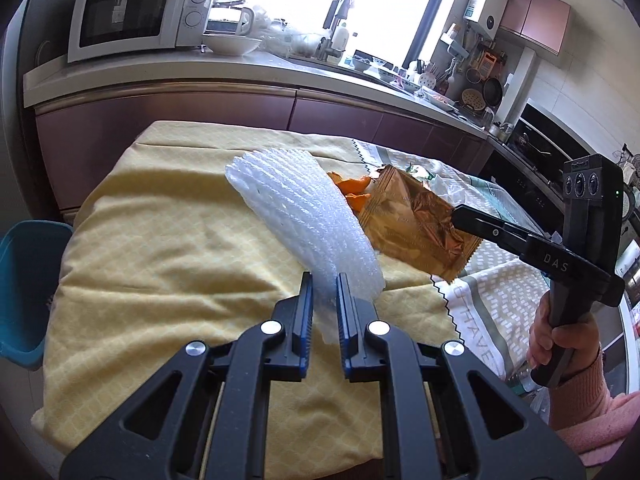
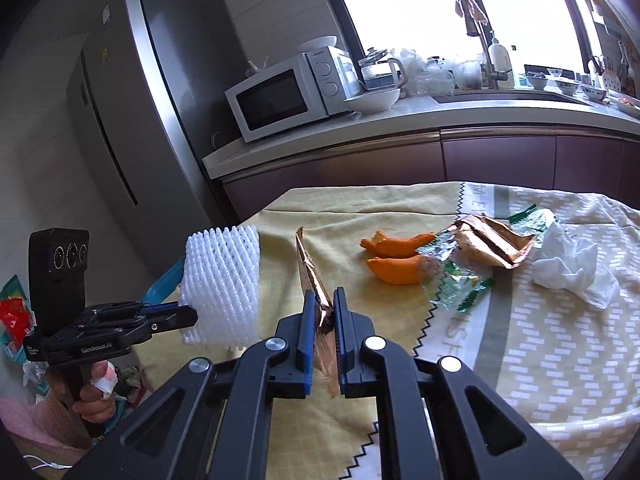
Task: Collect trash
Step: 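Carry the white foam nets and brown foil wrapper over the teal bin with both tools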
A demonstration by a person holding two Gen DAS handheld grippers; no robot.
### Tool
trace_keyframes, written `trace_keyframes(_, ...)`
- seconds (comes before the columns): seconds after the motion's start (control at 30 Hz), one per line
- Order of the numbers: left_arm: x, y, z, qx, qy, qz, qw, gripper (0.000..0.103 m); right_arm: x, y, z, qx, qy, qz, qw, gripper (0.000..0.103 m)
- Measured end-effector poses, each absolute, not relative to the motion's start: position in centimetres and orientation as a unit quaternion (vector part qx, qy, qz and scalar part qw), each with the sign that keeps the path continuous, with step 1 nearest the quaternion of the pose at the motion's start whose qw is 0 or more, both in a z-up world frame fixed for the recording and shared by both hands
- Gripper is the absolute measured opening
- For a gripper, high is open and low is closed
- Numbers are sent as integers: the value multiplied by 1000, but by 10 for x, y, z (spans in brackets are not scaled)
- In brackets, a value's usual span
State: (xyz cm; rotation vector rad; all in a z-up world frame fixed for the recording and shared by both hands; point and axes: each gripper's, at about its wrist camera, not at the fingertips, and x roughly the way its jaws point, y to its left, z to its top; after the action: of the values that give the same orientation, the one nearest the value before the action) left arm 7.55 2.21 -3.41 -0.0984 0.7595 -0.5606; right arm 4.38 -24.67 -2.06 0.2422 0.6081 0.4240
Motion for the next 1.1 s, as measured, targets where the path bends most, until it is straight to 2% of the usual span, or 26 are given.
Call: trace_keyframes(1.1,58,122,-6,-63,326,-161,930,12,79,-166,-6,128,291,318,893,7)
